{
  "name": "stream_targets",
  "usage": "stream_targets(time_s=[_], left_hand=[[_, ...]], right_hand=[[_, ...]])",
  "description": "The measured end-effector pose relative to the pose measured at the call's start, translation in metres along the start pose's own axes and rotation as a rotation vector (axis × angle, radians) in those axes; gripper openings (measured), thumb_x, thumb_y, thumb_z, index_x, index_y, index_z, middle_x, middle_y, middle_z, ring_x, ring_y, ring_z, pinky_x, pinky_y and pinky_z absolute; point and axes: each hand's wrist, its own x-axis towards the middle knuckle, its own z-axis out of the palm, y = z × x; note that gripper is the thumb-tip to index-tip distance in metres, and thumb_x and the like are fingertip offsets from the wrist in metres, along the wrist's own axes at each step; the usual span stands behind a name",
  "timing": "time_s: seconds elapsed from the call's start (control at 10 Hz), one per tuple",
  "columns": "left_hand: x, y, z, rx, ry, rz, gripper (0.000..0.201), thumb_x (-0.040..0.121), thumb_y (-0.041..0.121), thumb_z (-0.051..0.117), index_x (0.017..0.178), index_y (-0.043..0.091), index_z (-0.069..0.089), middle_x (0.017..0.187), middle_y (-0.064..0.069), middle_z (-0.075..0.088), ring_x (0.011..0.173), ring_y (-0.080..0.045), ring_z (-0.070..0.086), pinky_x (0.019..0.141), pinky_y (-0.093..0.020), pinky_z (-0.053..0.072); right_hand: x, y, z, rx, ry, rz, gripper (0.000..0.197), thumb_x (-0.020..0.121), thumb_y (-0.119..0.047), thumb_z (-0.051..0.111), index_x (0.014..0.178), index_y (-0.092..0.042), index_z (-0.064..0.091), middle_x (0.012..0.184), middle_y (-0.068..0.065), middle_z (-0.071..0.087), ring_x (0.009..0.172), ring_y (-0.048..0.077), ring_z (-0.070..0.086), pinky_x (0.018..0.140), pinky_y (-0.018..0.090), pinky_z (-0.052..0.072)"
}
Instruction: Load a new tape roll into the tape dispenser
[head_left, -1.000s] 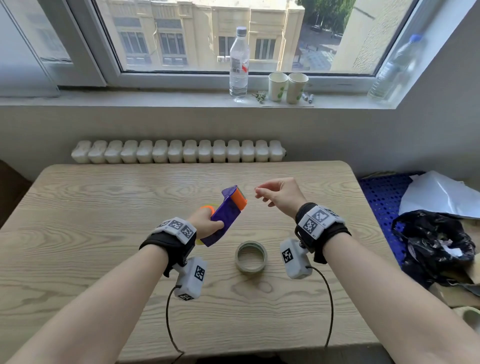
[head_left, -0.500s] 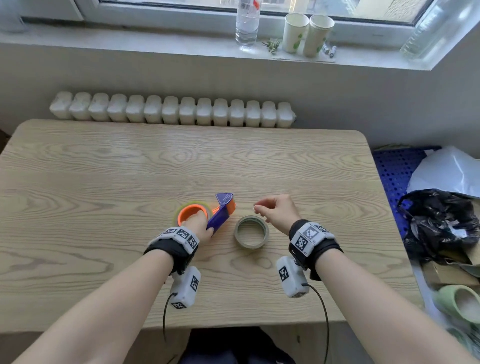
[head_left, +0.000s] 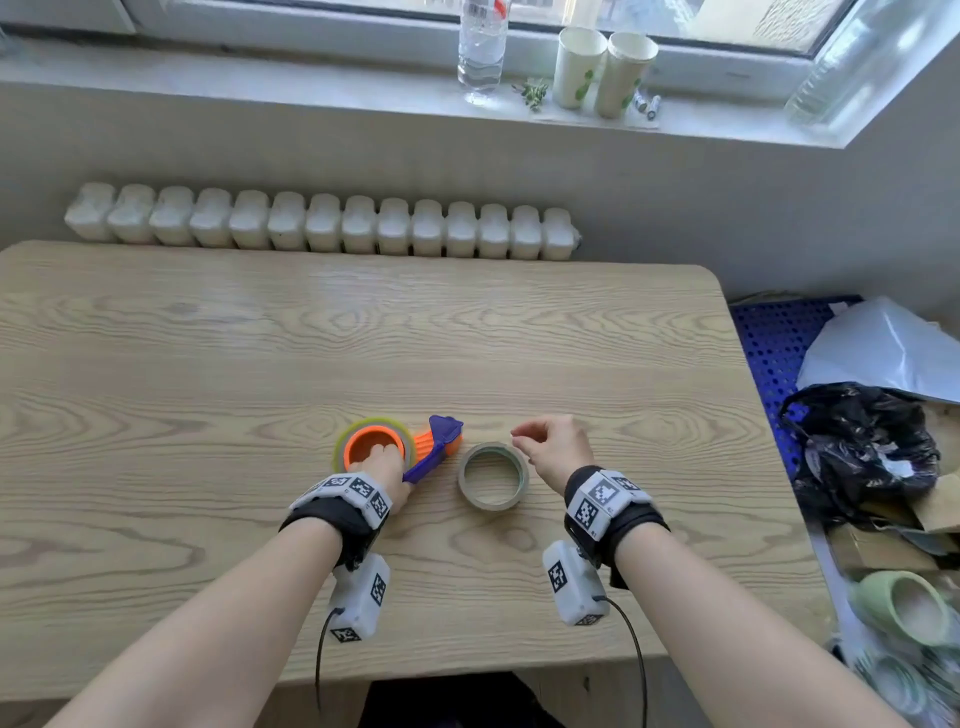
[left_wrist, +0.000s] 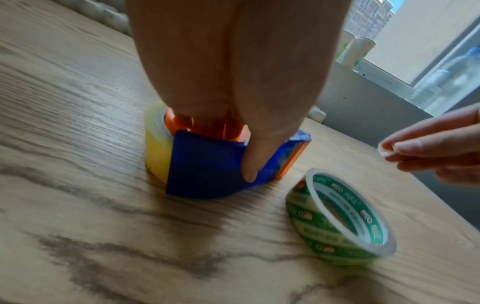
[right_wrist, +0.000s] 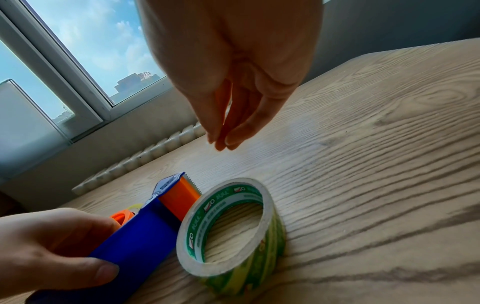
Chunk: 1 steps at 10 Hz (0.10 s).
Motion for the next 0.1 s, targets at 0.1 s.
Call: stream_targets(time_s=[0.1], left_hand=[[-0.0003, -0.0019, -0.0138, -0.009, -0.052, 0.054, 0.026, 0.089, 0.033, 0.054, 0.099, 0.009, 0.055, 0.092, -0.007, 0.054, 0.094, -0.028, 0.059, 0.073, -0.031, 0.041]], right_hand=[[0.0007, -0.0088, -0.009, -0.066, 0.02, -0.001, 0.014, 0.08, -0.014, 0.067, 0.091, -0.01, 0.074, 0.094, 0.009, 0.075, 0.09, 0.021, 0.068, 0.088, 0.031, 0.052]])
